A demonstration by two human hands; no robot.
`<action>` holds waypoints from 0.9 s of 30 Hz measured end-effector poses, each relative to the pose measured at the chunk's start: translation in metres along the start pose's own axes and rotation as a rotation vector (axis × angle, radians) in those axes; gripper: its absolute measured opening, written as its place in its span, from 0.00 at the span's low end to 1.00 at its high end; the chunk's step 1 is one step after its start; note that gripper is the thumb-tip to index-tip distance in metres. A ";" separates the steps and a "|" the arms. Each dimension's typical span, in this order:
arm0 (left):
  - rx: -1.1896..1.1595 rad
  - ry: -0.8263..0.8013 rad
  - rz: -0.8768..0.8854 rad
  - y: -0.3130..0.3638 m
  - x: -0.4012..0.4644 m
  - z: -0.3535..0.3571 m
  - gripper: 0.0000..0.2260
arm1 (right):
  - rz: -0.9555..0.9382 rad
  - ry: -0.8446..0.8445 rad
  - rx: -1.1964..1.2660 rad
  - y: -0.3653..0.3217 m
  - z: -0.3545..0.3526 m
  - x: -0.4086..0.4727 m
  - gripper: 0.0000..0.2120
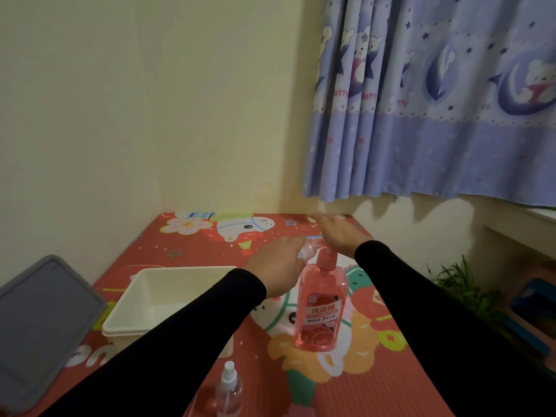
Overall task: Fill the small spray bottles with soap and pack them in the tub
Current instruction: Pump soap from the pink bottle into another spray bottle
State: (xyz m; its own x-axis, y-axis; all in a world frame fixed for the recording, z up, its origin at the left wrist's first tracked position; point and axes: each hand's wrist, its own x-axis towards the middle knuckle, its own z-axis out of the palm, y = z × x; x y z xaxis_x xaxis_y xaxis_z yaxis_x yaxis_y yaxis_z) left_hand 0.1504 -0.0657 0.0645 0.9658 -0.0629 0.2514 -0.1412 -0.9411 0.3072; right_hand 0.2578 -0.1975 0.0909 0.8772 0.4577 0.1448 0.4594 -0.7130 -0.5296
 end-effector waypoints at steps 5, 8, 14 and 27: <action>-0.001 -0.048 -0.017 -0.002 -0.003 0.008 0.20 | 0.066 -0.075 -0.012 0.004 0.014 0.003 0.22; 0.000 -0.069 -0.012 -0.002 -0.002 0.003 0.20 | 0.043 -0.079 -0.052 0.002 0.012 0.003 0.22; -0.020 -0.023 -0.021 -0.001 -0.001 -0.001 0.22 | 0.001 0.034 0.086 0.001 0.001 0.001 0.25; -0.017 -0.057 -0.014 0.001 0.000 -0.007 0.16 | 0.001 0.012 0.013 -0.001 0.000 0.003 0.24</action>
State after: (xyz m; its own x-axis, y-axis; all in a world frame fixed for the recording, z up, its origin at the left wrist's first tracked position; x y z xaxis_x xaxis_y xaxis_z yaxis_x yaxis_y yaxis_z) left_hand 0.1487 -0.0639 0.0713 0.9786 -0.0687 0.1941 -0.1304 -0.9363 0.3260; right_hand 0.2597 -0.1954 0.0919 0.8795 0.4504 0.1537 0.4564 -0.7067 -0.5406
